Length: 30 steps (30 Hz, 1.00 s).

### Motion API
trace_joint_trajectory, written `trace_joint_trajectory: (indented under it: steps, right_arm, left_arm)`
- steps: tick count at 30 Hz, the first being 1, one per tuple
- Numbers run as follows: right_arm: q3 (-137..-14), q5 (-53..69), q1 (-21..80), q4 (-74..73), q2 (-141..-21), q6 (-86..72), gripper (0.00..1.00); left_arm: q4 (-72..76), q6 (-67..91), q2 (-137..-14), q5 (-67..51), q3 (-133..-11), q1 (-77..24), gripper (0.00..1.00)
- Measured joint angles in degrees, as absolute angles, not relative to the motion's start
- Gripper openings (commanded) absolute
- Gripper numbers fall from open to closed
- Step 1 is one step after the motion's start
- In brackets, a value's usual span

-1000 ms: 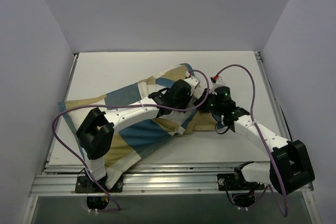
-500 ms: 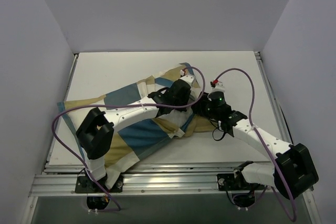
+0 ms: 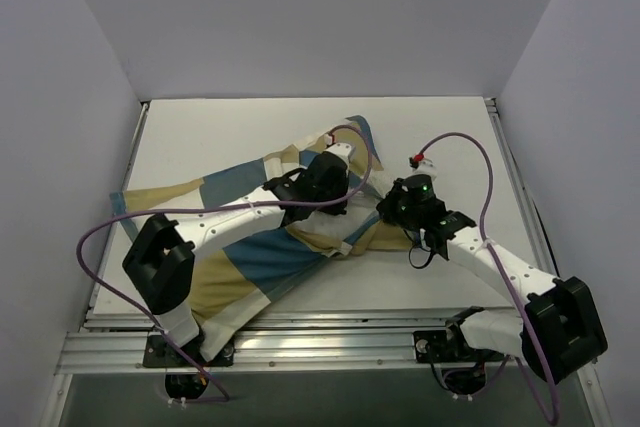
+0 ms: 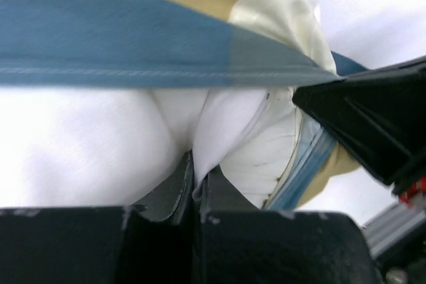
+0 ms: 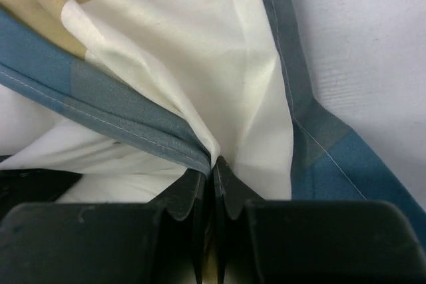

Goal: Remove the pillowcase from the pillow

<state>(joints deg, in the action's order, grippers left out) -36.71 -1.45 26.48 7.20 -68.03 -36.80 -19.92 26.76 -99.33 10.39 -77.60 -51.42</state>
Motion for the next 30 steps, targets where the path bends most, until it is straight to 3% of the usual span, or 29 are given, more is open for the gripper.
trace_joint_trajectory:
  steps: [13, 30]
  right_arm:
    - [-32.12, 12.88, 21.30, 12.01, -60.01, -40.12, 0.00]
    - [-27.55, 20.99, 16.10, 14.31, -54.26, -40.29, 0.00]
  left_arm:
    - [-19.59, 35.64, -81.49, 0.38, -66.15, -43.27, 0.02]
    - [-22.85, 49.93, -69.08, 1.91, -61.63, -35.94, 0.02]
